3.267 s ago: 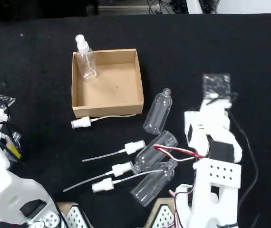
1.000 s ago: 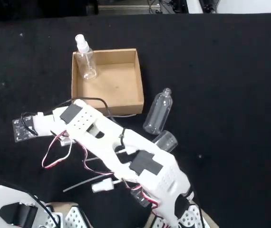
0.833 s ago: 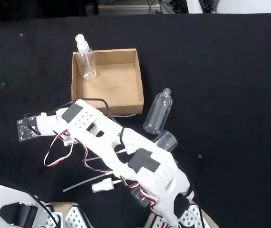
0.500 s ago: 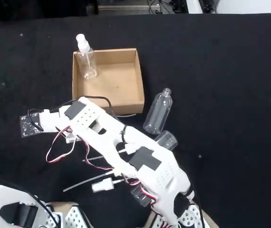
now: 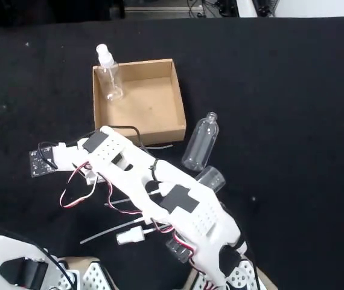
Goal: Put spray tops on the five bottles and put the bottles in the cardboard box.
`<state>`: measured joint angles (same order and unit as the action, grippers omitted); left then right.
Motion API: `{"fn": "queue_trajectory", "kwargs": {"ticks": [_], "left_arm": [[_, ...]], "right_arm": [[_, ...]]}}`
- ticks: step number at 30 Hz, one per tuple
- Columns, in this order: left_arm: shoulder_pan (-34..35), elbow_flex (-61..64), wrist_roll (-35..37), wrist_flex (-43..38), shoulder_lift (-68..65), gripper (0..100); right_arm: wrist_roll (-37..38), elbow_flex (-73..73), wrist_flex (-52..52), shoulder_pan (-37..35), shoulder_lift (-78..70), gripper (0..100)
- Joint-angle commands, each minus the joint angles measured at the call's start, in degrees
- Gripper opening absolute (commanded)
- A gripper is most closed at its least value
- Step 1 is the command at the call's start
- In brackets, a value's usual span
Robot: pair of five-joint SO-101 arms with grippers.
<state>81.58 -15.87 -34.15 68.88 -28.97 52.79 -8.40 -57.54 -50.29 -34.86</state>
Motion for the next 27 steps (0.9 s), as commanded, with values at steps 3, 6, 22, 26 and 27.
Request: {"fn": "queue_trajectory", "kwargs": {"ticks": [3,6,22,26,27], "left_arm": [[-0.84,-3.21,-0.44,-0.18,0.62,3],[-1.01,-3.21,-0.44,0.0,0.7,3],[-1.01,-3.3,-0.44,0.09,1.23,3],[-1.36,-3.3,-0.35,0.09,1.23,3],[-1.36,-3.3,-0.35,0.09,1.23,3]], "right_arm": [[0.18,-3.38,-2.29,0.97,4.09,12.3],[0.18,-3.12,-3.78,1.05,4.97,6.0],[-12.31,5.32,-7.74,-4.04,15.08,3.3],[-19.6,12.44,2.11,-4.13,15.52,3.3],[-21.27,13.32,3.96,-4.04,15.52,3.4]]}}
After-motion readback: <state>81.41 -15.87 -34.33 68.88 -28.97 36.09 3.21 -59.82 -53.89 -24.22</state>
